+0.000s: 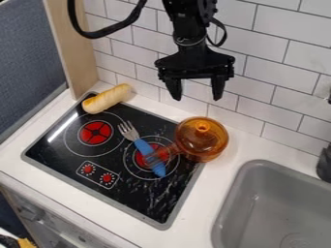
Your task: Move the bread to the bottom right corner of the cooker
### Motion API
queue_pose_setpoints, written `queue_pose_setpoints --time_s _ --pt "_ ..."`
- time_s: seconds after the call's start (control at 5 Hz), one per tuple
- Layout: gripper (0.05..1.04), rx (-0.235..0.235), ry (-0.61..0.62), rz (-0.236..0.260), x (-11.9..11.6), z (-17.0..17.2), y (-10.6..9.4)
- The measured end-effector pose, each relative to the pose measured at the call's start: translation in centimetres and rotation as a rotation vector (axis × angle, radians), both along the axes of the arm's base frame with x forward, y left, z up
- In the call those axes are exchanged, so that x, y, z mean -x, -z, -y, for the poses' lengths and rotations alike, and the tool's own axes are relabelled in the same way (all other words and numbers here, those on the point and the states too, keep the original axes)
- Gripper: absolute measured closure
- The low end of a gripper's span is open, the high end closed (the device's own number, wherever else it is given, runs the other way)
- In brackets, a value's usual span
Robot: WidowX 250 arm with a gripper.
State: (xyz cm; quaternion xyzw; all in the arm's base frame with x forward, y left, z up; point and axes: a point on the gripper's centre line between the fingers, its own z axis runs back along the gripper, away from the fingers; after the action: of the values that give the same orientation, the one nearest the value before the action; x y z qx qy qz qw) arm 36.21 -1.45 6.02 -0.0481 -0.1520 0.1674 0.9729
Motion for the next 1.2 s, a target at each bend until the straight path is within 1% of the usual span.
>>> queue_pose_setpoints --time_s 0.2,0.4,0.6,0.8,1.0,1.2 --pt "0.083 0.001 0.001 -0.029 0.2 0.0 1.0" --pt "0.083 -0.028 0.073 -0.031 0.8 -2.9 1.9" --pt "0.083 -0.067 0.113 -0.025 1.1 -6.2 2.0" --pt "0.083 -0.100 0.114 -0.016 1.8 -9.9 1.5" --pt "0.083 -0.131 0.107 -0.010 1.7 -12.1 1.0" --pt "0.083 -0.132 0.152 -0.099 0.9 -14.1 2.3"
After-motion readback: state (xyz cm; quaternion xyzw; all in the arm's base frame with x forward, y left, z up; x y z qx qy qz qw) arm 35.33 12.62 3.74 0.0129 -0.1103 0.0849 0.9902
